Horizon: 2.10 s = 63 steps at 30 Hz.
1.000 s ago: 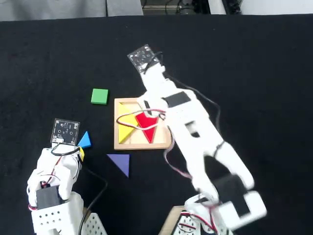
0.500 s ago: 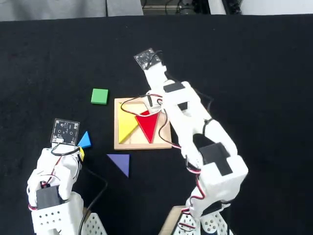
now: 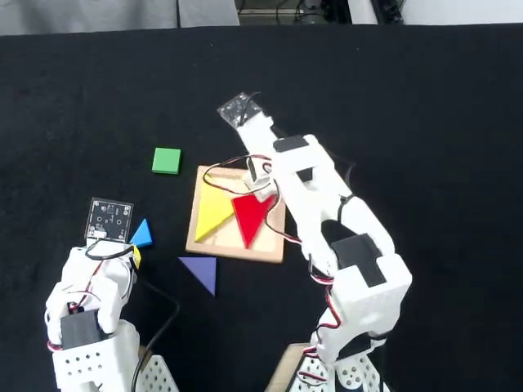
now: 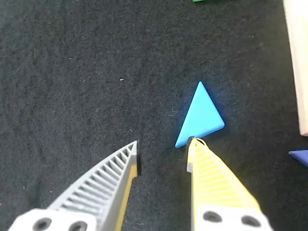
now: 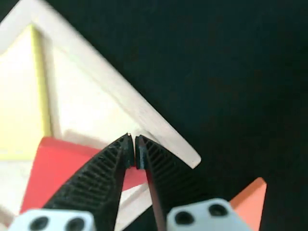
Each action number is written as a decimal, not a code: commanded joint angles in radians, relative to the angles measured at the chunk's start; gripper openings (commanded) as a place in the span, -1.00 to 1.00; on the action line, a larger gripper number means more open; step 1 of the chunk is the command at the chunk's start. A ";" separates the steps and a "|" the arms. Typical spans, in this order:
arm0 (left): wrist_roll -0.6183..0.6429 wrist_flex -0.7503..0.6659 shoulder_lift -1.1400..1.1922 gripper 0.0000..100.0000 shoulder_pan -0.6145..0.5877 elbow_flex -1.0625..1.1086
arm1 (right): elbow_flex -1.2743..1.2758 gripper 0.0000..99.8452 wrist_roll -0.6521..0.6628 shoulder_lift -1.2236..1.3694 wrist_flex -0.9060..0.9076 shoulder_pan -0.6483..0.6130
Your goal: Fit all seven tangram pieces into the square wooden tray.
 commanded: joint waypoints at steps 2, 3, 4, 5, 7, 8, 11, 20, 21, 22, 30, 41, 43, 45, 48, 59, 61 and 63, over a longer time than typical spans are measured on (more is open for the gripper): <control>-0.002 -0.023 -0.012 -0.64 0.010 0.021 | -0.077 -0.98 0.084 -0.012 0.169 -0.006; -0.002 -0.023 -0.012 -0.64 0.010 0.021 | -0.096 -0.98 0.095 -0.012 0.201 -0.006; -0.002 -0.023 -0.012 -0.64 0.010 0.021 | -0.113 -0.98 0.106 -0.012 0.235 -0.006; -0.002 -0.023 -0.012 -0.64 0.010 0.021 | -0.131 -0.98 0.115 -0.012 0.267 -0.008; -0.002 -0.023 -0.012 -0.64 0.010 0.021 | -0.171 -0.98 0.132 -0.015 0.328 -0.009; -0.002 -0.023 -0.012 -0.64 0.010 0.021 | -0.189 -0.98 0.132 -0.021 0.354 -0.009; -0.002 -0.023 -0.012 -0.64 0.010 0.021 | -0.236 -0.98 0.132 -0.070 0.416 -0.006; -0.002 -0.025 -0.012 -0.64 0.002 0.021 | 0.012 -0.98 0.532 -0.483 0.595 -0.221; -0.002 -0.025 -0.012 -0.64 0.001 0.021 | 0.073 -0.98 0.568 -0.524 0.582 -0.239; 0.000 -0.028 -0.012 -0.64 0.001 0.021 | 0.137 -0.97 0.586 -0.562 0.549 -0.255; 0.005 -0.034 -0.012 -0.64 -0.191 0.007 | 0.380 -0.38 0.749 -0.618 0.374 -0.272; 0.005 0.023 -0.012 -0.64 -0.495 0.021 | 0.412 -0.38 1.048 -0.618 0.333 -0.273; 0.005 0.021 -0.012 -0.64 -0.495 0.021 | 0.414 -0.38 1.117 -0.618 0.333 -0.269; 0.005 0.023 -0.012 -0.64 -0.495 0.021 | 0.421 -0.38 1.183 -0.618 0.331 -0.269; 0.005 0.025 -0.012 -0.64 -0.495 0.021 | 0.460 -0.38 1.215 -0.618 0.249 -0.273; 0.005 0.026 -0.012 -0.64 -0.493 0.021 | 0.639 -0.38 1.295 -0.613 -0.072 -0.249; 0.005 0.026 -0.012 -0.64 -0.493 0.021 | 0.644 -0.38 1.293 -0.590 -0.080 -0.255; 0.005 0.026 -0.012 -0.64 -0.493 0.021 | 0.639 -0.38 1.289 -0.552 -0.098 -0.270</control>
